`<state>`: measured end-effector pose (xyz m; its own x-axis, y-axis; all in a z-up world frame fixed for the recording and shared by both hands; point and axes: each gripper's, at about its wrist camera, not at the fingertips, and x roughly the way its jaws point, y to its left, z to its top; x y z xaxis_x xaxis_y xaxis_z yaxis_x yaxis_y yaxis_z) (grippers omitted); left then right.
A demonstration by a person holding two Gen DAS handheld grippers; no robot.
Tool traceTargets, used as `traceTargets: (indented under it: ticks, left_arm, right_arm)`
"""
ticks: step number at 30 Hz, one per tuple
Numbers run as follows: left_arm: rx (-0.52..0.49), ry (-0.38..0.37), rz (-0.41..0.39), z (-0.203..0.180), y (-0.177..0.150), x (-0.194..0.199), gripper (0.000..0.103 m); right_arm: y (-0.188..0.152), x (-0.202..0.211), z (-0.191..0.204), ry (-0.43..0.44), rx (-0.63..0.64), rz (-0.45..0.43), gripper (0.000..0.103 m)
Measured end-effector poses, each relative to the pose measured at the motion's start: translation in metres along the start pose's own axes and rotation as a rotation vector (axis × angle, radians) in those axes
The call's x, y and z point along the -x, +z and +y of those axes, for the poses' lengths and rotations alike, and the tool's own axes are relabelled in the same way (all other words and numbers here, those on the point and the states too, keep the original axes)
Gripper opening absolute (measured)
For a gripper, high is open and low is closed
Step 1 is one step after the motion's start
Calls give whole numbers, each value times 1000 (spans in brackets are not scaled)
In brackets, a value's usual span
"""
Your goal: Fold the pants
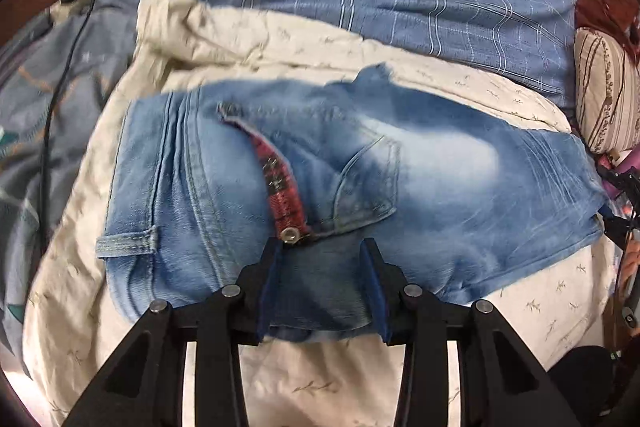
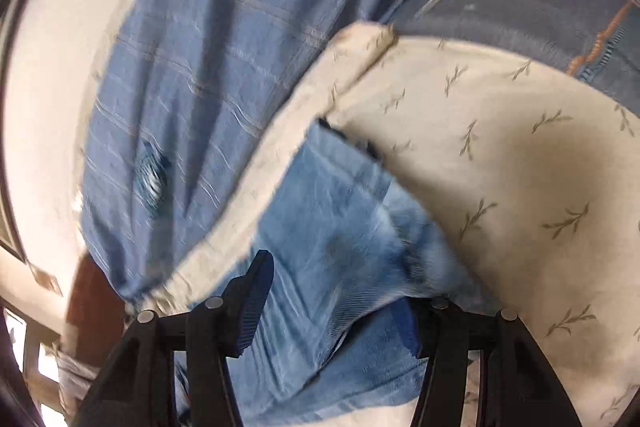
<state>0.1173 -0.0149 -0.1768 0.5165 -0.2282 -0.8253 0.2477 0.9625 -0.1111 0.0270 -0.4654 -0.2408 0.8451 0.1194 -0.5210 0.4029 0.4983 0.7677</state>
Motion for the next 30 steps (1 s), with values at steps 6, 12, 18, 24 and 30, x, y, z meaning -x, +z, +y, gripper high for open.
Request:
traceTargets:
  ticks: [6, 12, 18, 24, 30]
  left_arm:
    - [-33, 18, 70, 8, -15, -1, 40]
    - [-68, 34, 75, 6, -24, 3, 39]
    - [-67, 52, 78, 5, -23, 3, 39]
    - [-74, 61, 86, 4, -24, 3, 39]
    - [-50, 35, 104, 11, -25, 2, 39]
  right_arm:
    - [-6, 33, -6, -70, 42, -114, 59]
    - [-5, 80, -4, -179, 120, -204, 59]
    - [-11, 54, 50, -188, 342, -78, 59]
    - [-20, -3, 46, -263, 357, 136, 59]
    - [-27, -12, 20, -317, 372, 295, 55]
